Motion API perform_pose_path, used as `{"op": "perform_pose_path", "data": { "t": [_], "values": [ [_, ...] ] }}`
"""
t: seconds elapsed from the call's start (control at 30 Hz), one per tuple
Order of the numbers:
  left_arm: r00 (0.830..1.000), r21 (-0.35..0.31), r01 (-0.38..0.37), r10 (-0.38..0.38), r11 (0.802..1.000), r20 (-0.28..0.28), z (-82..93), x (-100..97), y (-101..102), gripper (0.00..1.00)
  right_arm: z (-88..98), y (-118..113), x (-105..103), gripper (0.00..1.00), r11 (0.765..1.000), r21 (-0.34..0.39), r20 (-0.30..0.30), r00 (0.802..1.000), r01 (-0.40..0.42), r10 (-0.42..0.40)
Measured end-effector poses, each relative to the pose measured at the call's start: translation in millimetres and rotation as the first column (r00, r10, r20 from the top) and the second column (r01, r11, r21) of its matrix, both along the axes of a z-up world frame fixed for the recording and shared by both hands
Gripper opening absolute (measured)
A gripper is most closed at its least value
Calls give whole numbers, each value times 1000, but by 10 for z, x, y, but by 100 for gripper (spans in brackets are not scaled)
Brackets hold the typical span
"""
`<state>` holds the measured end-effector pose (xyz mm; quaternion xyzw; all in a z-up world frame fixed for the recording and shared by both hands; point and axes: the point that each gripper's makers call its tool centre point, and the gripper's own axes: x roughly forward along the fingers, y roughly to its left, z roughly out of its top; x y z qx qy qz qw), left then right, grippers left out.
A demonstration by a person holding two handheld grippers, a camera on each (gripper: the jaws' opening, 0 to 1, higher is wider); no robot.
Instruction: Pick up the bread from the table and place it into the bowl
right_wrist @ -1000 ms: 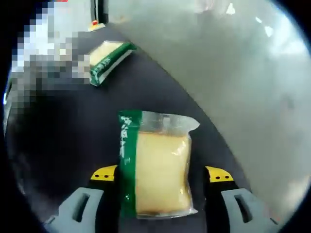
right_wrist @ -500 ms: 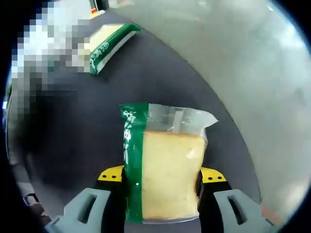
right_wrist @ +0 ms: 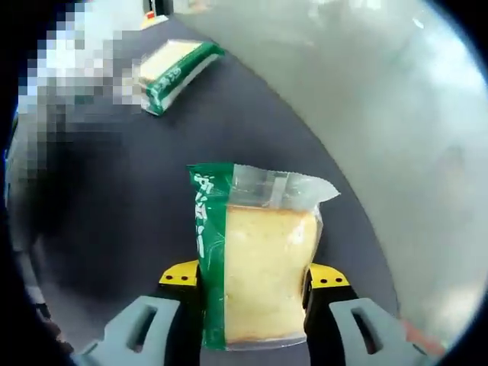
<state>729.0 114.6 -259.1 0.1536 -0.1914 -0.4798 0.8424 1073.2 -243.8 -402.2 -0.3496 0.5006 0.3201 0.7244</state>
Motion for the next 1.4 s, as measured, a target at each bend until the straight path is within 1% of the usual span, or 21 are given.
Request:
{"op": "perform_pose_path", "data": {
  "t": [0.1,0.17,0.27,0.33,0.47,0.53,0.6,0.63,0.67,0.73,0.8,0.87,0.93,1.0,1.03,1.07,1.17,1.23,1.27,1.33,1.4],
  "values": [
    [1000,-7,1,-1,1000,8,23,-12,17,19,255,-17,-94,46,1000,14,29,1000,2,-2],
    [1000,-18,4,-4,1000,12,47,-18,32,19,476,55,-333,46,1000,23,51,999,-12,11],
    [1000,-28,-2,2,1000,0,55,-1,54,19,871,243,-529,46,994,89,105,993,-60,50],
    [1000,-35,-4,3,999,-3,66,-2,66,19,1265,439,-746,46,985,115,154,982,-131,113],
    [1000,-73,3,-4,997,-12,106,-3,87,19,1862,821,-1309,46,956,65,213,940,-286,267],
    [1000,-65,-4,3,998,-17,80,10,89,19,2036,1078,-1622,46,934,70,215,919,-352,330],
    [1000,-57,-8,7,998,-14,71,10,82,19,2095,1298,-1877,46,908,25,201,892,-418,405],
    [1000,-59,-2,1,998,-14,74,-5,71,19,2072,1444,-2019,46,891,-9,181,875,-454,448],
    [1000,-60,4,-5,998,-13,79,-19,62,19,2039,1512,-2094,46,882,-25,164,868,-471,468],
    [1000,-61,13,-14,998,-11,79,-44,45,19,1907,1697,-2312,46,839,-84,109,832,-537,543],
    [1000,-56,17,-18,998,-16,58,-51,30,19,1764,1907,-2461,46,808,-99,75,806,-580,588],
    [1000,-49,18,-19,999,-17,40,-52,20,19,1615,2107,-2536,47,795,-90,50,794,-600,605],
    [999,-48,26,-27,998,-20,37,-65,6,19,1410,2313,-2528,47,786,-98,44,786,-611,617],
    [998,-47,21,-24,999,-56,4,-38,4,20,1200,2412,-2556,47,756,-117,9,761,-644,649],
    [998,-43,20,-22,999,-56,-1,-35,2,20,1088,2445,-2587,47,745,-120,-15,751,-657,660],
    [998,-39,17,-19,999,-54,-10,-34,6,20,976,2478,-2600,47,747,-117,-26,754,-654,656],
    [998,-41,15,-17,999,-52,0,-32,25,20,700,2516,-2617,47,738,-127,-60,748,-662,661],
    [999,-40,10,-12,999,-48,9,-20,41,20,568,2456,-2586,48,720,-167,-92,738,-673,668],
    [999,-37,3,-4,999,-48,10,-2,58,20,550,2438,-2567,49,710,-178,-94,730,-682,677],
    [999,-34,-23,21,999,-46,15,40,92,20,621,2445,-2581,49,716,-167,-76,733,-678,676],
    [999,-40,-30,29,999,-39,37,39,127,20,727,2435,-2629,49,731,-145,-66,744,-666,665]
  ]
}}
